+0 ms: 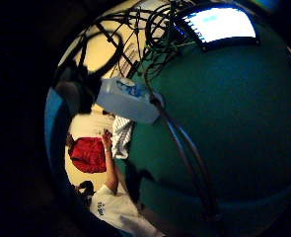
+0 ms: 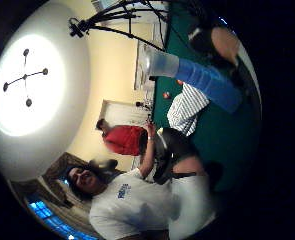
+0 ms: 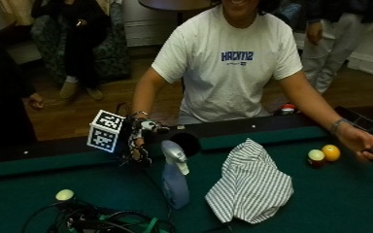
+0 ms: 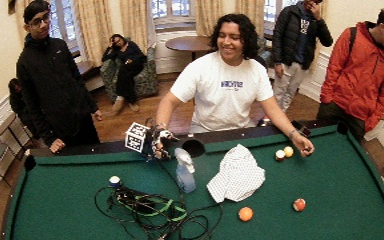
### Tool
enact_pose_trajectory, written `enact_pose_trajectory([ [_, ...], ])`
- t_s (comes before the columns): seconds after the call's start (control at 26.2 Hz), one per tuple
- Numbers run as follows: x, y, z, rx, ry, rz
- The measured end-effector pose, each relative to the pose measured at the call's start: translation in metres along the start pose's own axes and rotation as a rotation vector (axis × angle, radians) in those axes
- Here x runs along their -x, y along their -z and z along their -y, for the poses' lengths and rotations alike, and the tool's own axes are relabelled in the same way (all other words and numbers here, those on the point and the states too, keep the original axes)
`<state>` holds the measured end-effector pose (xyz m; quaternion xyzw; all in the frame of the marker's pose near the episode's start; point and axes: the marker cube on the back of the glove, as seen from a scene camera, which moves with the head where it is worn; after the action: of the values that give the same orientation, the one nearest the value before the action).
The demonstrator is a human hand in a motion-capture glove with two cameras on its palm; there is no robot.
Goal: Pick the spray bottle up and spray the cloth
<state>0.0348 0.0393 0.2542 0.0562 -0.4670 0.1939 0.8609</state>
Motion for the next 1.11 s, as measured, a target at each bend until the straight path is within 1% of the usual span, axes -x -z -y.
enact_pose_trajectory([
  [0.11, -0.010, 0.000, 0.005, 0.072, 0.011, -0.010],
  [0.19, -0.006, -0.012, 0.018, 0.091, 0.016, 0.010],
  [0.31, 0.001, -0.029, 0.038, 0.099, 0.020, 0.042],
  [0.73, 0.010, -0.061, 0.084, 0.120, 0.050, 0.140],
  [1.11, 0.013, -0.089, 0.114, 0.117, 0.081, 0.146],
])
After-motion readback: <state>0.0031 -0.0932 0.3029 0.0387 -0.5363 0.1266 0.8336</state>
